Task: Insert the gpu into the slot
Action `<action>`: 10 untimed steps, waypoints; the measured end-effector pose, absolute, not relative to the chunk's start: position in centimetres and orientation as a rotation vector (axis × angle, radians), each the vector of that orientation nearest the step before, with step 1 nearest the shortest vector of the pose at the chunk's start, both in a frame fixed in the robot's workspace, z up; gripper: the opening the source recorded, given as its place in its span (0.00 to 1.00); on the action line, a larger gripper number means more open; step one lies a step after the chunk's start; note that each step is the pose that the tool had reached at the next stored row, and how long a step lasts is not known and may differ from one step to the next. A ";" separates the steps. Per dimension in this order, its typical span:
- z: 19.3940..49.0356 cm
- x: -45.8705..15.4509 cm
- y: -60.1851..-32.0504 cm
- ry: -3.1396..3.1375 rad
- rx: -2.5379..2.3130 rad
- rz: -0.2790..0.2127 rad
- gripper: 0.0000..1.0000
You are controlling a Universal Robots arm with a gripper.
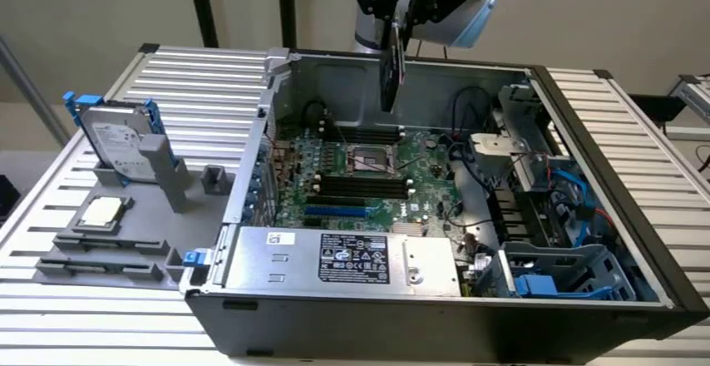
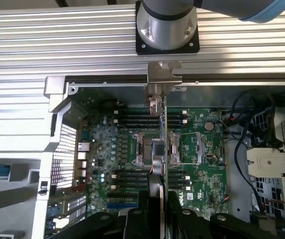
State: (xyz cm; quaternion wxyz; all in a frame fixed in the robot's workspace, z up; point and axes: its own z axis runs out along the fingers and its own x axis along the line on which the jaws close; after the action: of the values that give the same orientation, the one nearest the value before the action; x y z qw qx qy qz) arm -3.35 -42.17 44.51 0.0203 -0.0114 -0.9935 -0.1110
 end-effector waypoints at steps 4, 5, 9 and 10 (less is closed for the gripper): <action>44.3 -3.4 -42.2 -3.087 -0.036 -0.308 0.26; 44.2 -3.4 -42.2 -3.088 -0.036 -0.296 0.26; 44.0 -3.4 -42.2 -3.093 -0.037 -0.242 0.26; 43.9 -3.4 -42.2 -3.095 -0.038 -0.229 0.26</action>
State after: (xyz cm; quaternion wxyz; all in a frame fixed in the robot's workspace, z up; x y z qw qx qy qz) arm -3.37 -42.17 43.90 0.0192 -0.0121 -0.9970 -0.0737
